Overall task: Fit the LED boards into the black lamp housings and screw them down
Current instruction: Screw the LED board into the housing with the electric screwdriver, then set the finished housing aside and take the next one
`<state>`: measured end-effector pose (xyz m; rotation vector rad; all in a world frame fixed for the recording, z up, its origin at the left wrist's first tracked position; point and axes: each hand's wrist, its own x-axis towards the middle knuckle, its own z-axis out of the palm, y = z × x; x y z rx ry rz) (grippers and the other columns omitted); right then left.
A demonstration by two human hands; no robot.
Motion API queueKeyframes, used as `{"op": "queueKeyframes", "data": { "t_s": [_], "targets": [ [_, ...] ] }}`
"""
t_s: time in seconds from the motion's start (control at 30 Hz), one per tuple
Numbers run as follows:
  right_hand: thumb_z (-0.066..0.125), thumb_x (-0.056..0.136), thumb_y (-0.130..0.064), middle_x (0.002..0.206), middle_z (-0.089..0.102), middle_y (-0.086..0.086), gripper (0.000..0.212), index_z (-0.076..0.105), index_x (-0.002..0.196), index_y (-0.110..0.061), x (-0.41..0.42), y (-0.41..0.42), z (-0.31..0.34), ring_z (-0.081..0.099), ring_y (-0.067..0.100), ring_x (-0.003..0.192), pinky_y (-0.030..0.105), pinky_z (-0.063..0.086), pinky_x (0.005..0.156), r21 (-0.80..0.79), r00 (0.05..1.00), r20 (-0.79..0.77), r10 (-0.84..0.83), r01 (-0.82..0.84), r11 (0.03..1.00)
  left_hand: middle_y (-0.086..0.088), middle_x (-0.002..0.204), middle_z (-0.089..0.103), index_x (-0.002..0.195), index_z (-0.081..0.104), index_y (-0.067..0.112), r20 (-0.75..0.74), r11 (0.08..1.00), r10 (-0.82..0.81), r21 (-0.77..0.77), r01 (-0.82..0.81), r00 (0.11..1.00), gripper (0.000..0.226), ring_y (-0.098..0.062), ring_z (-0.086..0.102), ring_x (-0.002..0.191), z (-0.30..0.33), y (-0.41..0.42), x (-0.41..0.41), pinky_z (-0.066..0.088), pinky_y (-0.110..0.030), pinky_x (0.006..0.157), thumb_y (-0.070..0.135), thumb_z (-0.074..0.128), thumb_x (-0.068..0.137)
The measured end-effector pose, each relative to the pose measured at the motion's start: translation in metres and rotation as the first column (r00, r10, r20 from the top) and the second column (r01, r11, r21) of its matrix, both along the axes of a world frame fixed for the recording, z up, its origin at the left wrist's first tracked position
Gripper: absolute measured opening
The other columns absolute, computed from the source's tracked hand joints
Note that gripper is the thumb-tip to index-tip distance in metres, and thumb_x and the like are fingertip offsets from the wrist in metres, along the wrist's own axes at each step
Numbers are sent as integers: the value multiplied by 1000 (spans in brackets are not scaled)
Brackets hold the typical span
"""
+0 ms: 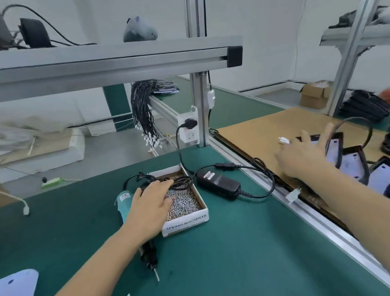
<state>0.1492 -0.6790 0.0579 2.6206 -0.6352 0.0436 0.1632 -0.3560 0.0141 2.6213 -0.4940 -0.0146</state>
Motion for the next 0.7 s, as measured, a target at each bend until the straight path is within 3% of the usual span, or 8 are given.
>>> {"op": "queueKeyframes", "data": {
  "t_s": [0.13, 0.2, 0.43, 0.53, 0.63, 0.7],
  "targets": [
    [30, 101, -30, 131, 50, 2, 33, 56, 120, -26, 11, 71, -15, 28, 31, 135, 71, -2, 100, 101, 950, 37, 309, -311, 945, 9, 157, 26, 149, 29, 27, 23, 999, 31, -4, -31, 999, 48, -7, 9, 147, 4, 27, -10, -1, -33, 117, 19, 38, 103],
    [25, 102, -33, 132, 48, -1, 35, 54, 121, -28, 10, 112, -23, 25, 29, 138, 75, -5, 102, 199, 908, 121, 402, -419, 886, 12, 157, 24, 149, 28, 28, 2, 998, 60, 17, -60, 998, 48, -5, 6, 147, 6, 45, -16, -4, -36, 118, 19, 37, 103],
    [12, 101, -47, 155, 26, -3, 52, 33, 145, -28, 0, 242, -38, 7, 21, 146, 67, -28, 96, 371, 737, 225, 637, -669, 644, 13, 159, 17, 152, 19, 27, -13, 971, 228, 78, -226, 974, 50, -4, 2, 147, -5, 118, -40, -6, -35, 118, 21, 32, 104],
    [12, 101, -50, 158, 21, -3, 53, 27, 147, -28, -3, 278, -43, 3, 21, 148, 66, -26, 99, 426, 701, 223, 677, -695, 579, 16, 160, 9, 152, 12, 33, -18, 952, 280, 132, -275, 960, 55, -6, -3, 148, -11, 140, -50, -7, -41, 118, 27, 37, 103],
    [13, 101, -52, 158, 20, -3, 54, 25, 148, -29, -5, 301, -48, 2, 21, 148, 67, -23, 101, 445, 674, 210, 708, -711, 545, 24, 156, -4, 149, 4, 46, -116, 960, 258, 141, -242, 959, 80, -5, -13, 146, -8, 175, -62, -13, -47, 116, 53, 56, 88],
    [12, 99, -55, 159, 18, -1, 56, 22, 149, -30, -8, 310, -51, 0, 21, 148, 67, -23, 101, 436, 664, 187, 724, -717, 544, 29, 151, -3, 146, 0, 53, -303, 965, 259, 120, -233, 917, 112, -2, -15, 145, 5, 214, -69, -17, -48, 114, 70, 67, 58]
  ]
}}
